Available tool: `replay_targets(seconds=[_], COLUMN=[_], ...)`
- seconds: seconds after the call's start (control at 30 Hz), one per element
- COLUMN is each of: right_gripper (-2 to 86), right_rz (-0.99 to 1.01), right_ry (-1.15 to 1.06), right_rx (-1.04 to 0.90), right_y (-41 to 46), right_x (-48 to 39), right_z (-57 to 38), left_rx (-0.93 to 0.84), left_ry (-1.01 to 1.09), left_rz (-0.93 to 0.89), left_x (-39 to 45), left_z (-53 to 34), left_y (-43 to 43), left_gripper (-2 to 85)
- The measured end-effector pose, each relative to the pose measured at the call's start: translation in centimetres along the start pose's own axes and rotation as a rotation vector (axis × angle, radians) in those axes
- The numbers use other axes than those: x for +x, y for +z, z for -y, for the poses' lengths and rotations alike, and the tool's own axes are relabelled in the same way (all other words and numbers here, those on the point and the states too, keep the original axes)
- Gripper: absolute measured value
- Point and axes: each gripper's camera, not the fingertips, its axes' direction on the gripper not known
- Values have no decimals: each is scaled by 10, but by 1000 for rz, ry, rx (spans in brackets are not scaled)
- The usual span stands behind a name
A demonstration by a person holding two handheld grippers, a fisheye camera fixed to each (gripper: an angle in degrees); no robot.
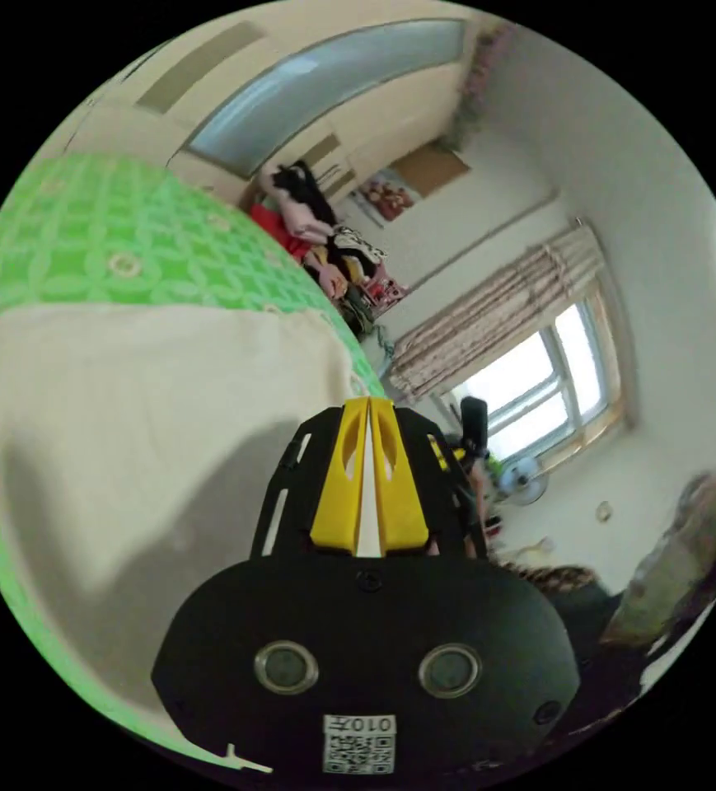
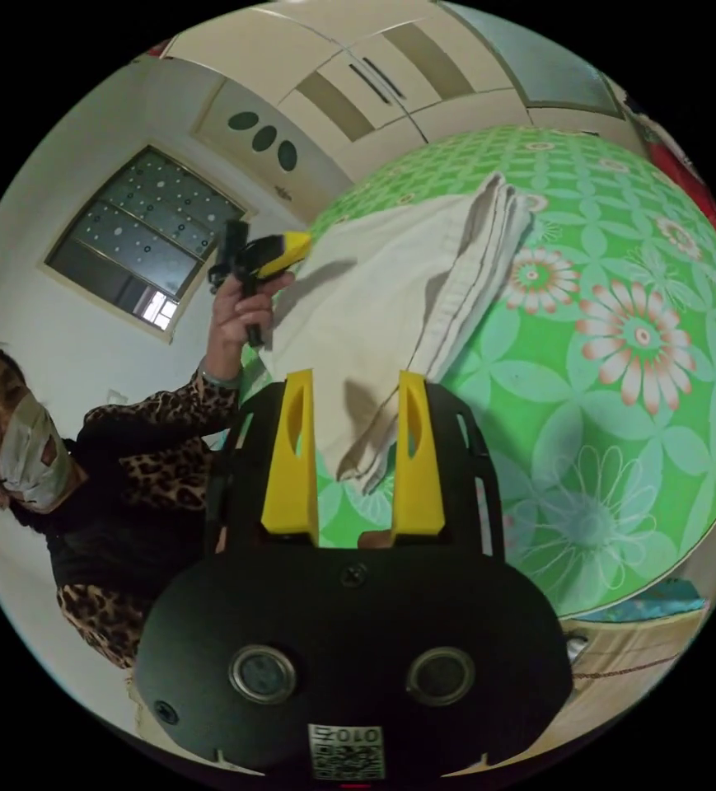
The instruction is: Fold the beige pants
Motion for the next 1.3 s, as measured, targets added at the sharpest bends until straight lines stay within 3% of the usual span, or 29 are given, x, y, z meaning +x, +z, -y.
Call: replay_targets(seconds=[0.17,0.27,0.4,0.53,0.67,0.87,0.97,1.07,1.2,1.3], right_gripper=[64,34,36,104,80,42,42,48,105,159], right_rz=[-98,-161,-143,97,-5,-98,-57,86,151,108], right_ry=[6,-45,25,41,74,35,174,218,201,242], right_rx=[22,85,180,183,143,308,222,354,447,443], right_y=[-1,-15,-36,-26,-13,-41,-14,-21,-43,-56], right_x=[-24,-46,-48,-38,-47,-68,-35,-19,-13,-7], right_z=[-20,-34,-63,-82,-85,-113,-119,-140,-154,-147], left_rx=[76,126,120,132,139,140,146,139,116,209], left_ry=[-289,-335,-333,-324,-325,-323,-323,-329,-330,-245], left_rz=[-104,-131,-112,-105,-109,-104,-117,-110,-127,-172], left_x=[-70,-73,-65,-54,-42,-23,-14,-4,17,47], left_z=[32,41,59,76,93,119,131,145,163,169], left_y=[-10,-21,-25,-27,-27,-23,-20,-15,-16,-49], left_gripper=[-1,-1,-1,-1,-1,-2,-2,-2,-1,0])
